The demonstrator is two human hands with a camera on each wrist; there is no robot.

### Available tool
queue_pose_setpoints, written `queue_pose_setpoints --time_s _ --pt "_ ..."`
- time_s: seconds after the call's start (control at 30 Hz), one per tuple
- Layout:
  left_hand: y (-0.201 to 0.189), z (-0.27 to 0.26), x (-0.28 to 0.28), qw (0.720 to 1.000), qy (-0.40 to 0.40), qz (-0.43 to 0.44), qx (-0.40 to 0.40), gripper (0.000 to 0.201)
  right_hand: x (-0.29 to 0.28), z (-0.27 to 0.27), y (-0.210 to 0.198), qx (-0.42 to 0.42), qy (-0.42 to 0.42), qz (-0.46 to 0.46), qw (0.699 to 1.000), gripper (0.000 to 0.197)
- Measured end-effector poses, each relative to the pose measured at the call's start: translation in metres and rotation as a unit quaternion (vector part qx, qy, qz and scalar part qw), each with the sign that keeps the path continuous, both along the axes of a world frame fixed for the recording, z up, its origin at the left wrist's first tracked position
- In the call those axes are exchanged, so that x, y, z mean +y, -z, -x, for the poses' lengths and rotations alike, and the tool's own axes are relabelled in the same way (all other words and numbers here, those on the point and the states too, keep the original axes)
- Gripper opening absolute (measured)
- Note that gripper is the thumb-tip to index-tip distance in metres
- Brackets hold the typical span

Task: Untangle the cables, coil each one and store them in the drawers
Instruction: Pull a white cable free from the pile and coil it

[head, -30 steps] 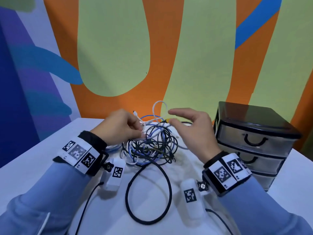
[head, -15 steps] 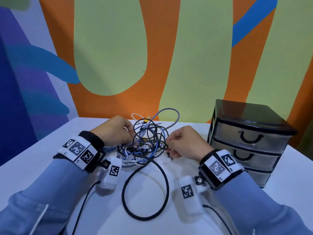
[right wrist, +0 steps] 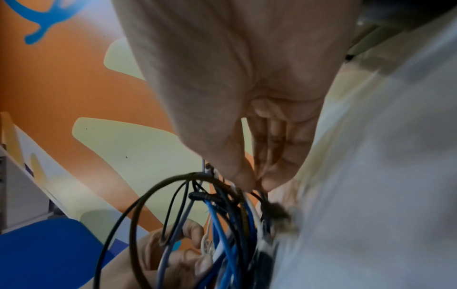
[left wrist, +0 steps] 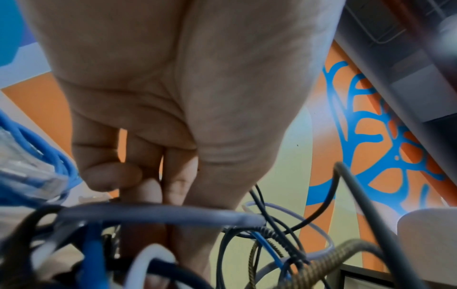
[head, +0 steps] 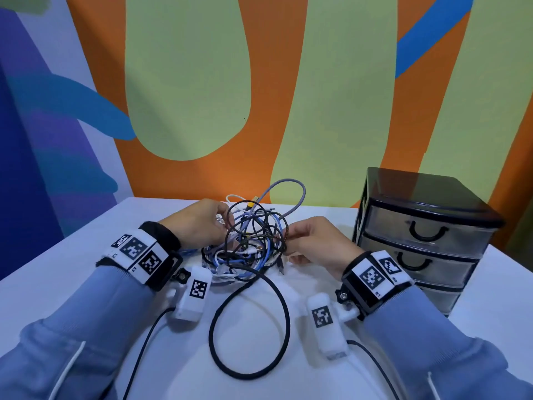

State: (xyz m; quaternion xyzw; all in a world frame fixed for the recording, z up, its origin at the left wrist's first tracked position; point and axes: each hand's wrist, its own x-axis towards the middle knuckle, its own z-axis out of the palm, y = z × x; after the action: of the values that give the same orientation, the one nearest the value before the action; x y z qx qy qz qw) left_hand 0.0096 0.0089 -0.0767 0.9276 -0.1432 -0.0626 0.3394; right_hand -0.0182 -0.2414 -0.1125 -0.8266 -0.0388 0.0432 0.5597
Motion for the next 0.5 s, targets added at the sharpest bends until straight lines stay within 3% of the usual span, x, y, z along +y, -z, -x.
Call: queue_pose_setpoints --time_s 0.2,0.33,0.5 --pt "-0.002 0.005 -0.005 0.999 0.009 0.042 0.017 0.026 -0.005 0.006 -0.007 -0.010 -0.068 0.033 0.997 0.017" --pt "-0.004 0.012 -0.009 0.997 0.015 0.064 0.034 0.030 -0.004 0.011 -0.010 -0.004 -0.119 0.012 0.993 0.031" --pt "-0.001 0.008 -0.008 0.997 0.007 0.066 0.027 0.018 0.000 0.009 -0.007 -0.013 -0.109 -0.001 0.994 0.043"
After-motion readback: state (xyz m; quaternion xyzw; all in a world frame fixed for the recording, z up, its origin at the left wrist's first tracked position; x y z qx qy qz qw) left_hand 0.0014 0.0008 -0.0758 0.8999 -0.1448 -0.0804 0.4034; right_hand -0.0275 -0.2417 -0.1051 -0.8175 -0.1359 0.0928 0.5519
